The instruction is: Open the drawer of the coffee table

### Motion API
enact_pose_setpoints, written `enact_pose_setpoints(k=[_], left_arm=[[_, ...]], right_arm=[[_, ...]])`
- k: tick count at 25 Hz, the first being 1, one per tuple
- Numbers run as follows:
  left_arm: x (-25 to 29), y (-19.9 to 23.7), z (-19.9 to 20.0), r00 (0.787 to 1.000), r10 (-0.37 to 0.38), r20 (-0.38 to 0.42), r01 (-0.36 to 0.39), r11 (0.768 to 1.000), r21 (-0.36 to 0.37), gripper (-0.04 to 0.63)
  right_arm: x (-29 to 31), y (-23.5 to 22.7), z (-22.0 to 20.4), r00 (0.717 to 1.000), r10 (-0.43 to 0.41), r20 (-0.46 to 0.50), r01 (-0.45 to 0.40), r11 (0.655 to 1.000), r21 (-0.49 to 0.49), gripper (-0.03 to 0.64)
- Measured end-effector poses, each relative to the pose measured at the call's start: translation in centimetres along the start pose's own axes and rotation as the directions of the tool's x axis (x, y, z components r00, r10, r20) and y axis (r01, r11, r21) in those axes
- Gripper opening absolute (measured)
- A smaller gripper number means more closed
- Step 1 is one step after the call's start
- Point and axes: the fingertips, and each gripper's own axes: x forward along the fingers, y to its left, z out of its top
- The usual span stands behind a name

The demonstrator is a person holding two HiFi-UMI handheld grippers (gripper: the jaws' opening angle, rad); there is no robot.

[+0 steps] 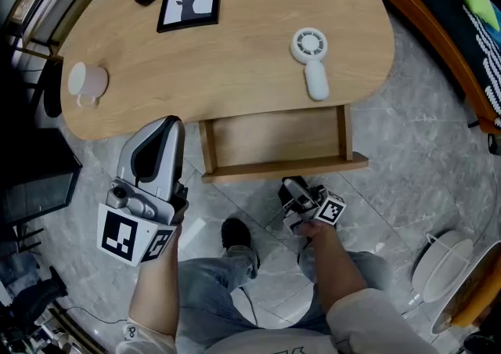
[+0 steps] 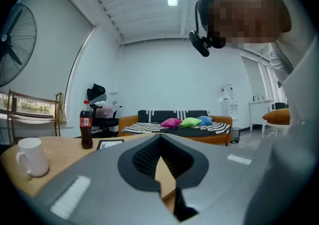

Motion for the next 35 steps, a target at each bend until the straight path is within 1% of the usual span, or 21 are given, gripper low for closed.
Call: enact_pose_setpoints(k=[4,6,9,10,11,12,13,14,15,17,18,19,22,23,25,28,30,31,33,34,35], left_arm=[[-0.5,0.0,2.1,1.000,0.010,-0.006,-0.010,1.000,-0.024,-0.002],[-0.8,0.2,3.9,1.000,0.019,-0.014,-0.019,0.999,-0.037,-0.002],[-1.0,0.6,7.9,0.999,0.027,-0.026,-0.029,0.998,-0.052,-0.002],[-1.2,0.7,9.5,0.999,0.030,-0.028,-0.032,0.998,-0.060,-0.002],[-1.4,0.9,11.3,0.999,0.035,-0.029,-0.037,0.997,-0.068,-0.002],[-1.7,1.0,13.1,0.999,0.041,-0.029,-0.043,0.996,-0.076,-0.002],[-2.0,1.2,15.0,0.998,0.048,-0.026,-0.050,0.995,-0.083,-0.002],[-2.1,1.5,16.9,0.998,0.056,-0.021,-0.058,0.994,-0.088,-0.002],[-2.1,1.8,18.9,0.998,0.064,-0.012,-0.065,0.993,-0.095,-0.002],[-2.0,2.3,23.2,0.997,0.072,0.003,-0.071,0.992,-0.107,0.000],[-2.2,2.4,25.4,0.997,0.075,0.008,-0.074,0.991,-0.110,-0.002],[-2.4,2.6,27.7,0.997,0.082,0.014,-0.080,0.990,-0.113,-0.002],[-3.2,4.0,34.2,0.993,0.111,0.038,-0.106,0.988,-0.115,-0.002],[-3.3,4.6,36.3,0.992,0.119,0.044,-0.114,0.987,-0.112,-0.002],[-3.8,5.8,40.2,0.989,0.137,0.060,-0.131,0.986,-0.104,-0.002],[-4.3,7.3,45.6,0.981,0.168,0.100,-0.159,0.983,-0.095,-0.002],[-4.9,7.6,48.3,0.976,0.182,0.120,-0.172,0.981,-0.087,-0.002],[-5.2,7.6,49.4,0.974,0.187,0.127,-0.177,0.981,-0.084,-0.002],[-6.0,7.4,51.2,0.971,0.193,0.140,-0.183,0.980,-0.078,-0.002],[-6.3,7.3,51.8,0.970,0.193,0.146,-0.184,0.980,-0.073,-0.002],[-6.6,7.2,52.4,0.969,0.194,0.151,-0.185,0.980,-0.069,-0.002]], right_arm=[[-1.3,1.2,-2.2,0.987,-0.106,-0.124,0.107,0.994,0.000,0.373],[-1.4,4.1,-2.4,0.976,-0.126,-0.175,0.122,0.992,-0.035,0.373],[0.8,12.1,-0.3,0.967,-0.093,-0.237,0.054,0.985,-0.166,0.373],[2.0,15.4,0.8,0.961,-0.087,-0.264,0.022,0.971,-0.237,0.373],[3.3,18.9,2.1,0.952,-0.092,-0.293,-0.007,0.947,-0.320,0.373],[4.7,22.4,3.5,0.942,-0.110,-0.318,-0.032,0.911,-0.411,0.373],[6.2,25.9,5.1,0.933,-0.138,-0.333,-0.053,0.861,-0.505,0.373],[7.9,29.3,7.1,0.926,-0.176,-0.334,-0.066,0.796,-0.602,0.373],[9.6,32.7,9.2,0.921,-0.218,-0.321,-0.073,0.716,-0.695,0.373],[13.0,39.5,13.0,0.920,-0.300,-0.252,-0.056,0.538,-0.841,0.373],[14.5,42.9,14.5,0.924,-0.326,-0.199,-0.028,0.462,-0.887,0.373],[15.7,46.4,15.9,0.929,-0.341,-0.140,0.007,0.397,-0.918,0.373],[18.5,56.2,19.6,0.938,-0.345,0.021,0.103,0.223,-0.969,0.371],[19.1,59.1,20.7,0.938,-0.340,0.066,0.132,0.173,-0.976,0.370],[19.7,64.6,22.6,0.940,-0.308,0.146,0.186,0.106,-0.977,0.358],[19.7,71.0,25.0,0.936,-0.256,0.241,0.259,0.041,-0.965,0.343],[19.0,73.4,26.2,0.919,-0.262,0.296,0.310,0.011,-0.951,0.320],[18.4,74.3,26.7,0.908,-0.269,0.320,0.333,0.004,-0.943,0.282],[17.2,75.8,27.3,0.893,-0.271,0.358,0.372,-0.002,-0.928,0.169],[16.7,76.4,27.5,0.888,-0.267,0.374,0.387,-0.005,-0.922,0.098],[16.2,76.8,27.6,0.884,-0.263,0.386,0.398,-0.008,-0.917,0.059]])
